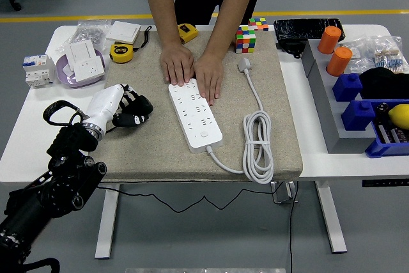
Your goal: Pick up the plug,place it near the board,insert it into the board,press the button
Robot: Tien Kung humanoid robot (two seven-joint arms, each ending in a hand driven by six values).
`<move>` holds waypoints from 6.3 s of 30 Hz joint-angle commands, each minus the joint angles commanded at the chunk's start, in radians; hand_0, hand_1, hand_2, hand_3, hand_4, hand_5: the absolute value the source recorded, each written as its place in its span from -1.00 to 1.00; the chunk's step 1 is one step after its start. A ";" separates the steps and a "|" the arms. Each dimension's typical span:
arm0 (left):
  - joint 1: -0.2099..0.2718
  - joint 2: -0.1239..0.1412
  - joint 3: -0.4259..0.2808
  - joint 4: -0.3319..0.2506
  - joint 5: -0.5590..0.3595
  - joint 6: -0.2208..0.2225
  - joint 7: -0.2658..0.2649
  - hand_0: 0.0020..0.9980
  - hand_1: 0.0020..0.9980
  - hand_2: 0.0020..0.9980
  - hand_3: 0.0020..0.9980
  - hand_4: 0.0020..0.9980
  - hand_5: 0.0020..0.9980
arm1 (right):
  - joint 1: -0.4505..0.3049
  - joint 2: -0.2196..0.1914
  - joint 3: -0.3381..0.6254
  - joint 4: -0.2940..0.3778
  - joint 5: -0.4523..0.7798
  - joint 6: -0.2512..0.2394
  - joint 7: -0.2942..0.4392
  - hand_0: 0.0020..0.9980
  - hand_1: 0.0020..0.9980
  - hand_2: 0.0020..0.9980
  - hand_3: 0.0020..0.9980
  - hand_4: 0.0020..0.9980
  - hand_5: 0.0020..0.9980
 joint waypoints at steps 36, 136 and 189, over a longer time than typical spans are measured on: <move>-0.068 0.101 0.245 -0.176 -0.123 -0.034 0.008 -0.35 -0.54 -0.53 -0.27 0.03 -0.85 | 0.002 -0.005 -0.008 0.000 0.008 0.001 0.000 0.90 0.80 0.72 0.78 1.00 0.97; -0.237 0.137 0.562 -0.076 -0.128 -0.106 -0.008 -0.31 -0.51 -0.52 -0.28 0.02 -0.80 | 0.007 -0.007 -0.001 0.000 0.005 0.001 -0.003 0.90 0.80 0.72 0.76 1.00 0.97; 0.045 0.032 0.049 -0.458 -0.467 -0.190 0.023 0.86 0.99 0.91 0.83 1.00 1.00 | -0.010 -0.004 0.003 0.000 0.000 0.009 -0.007 0.95 0.82 0.73 0.77 1.00 0.93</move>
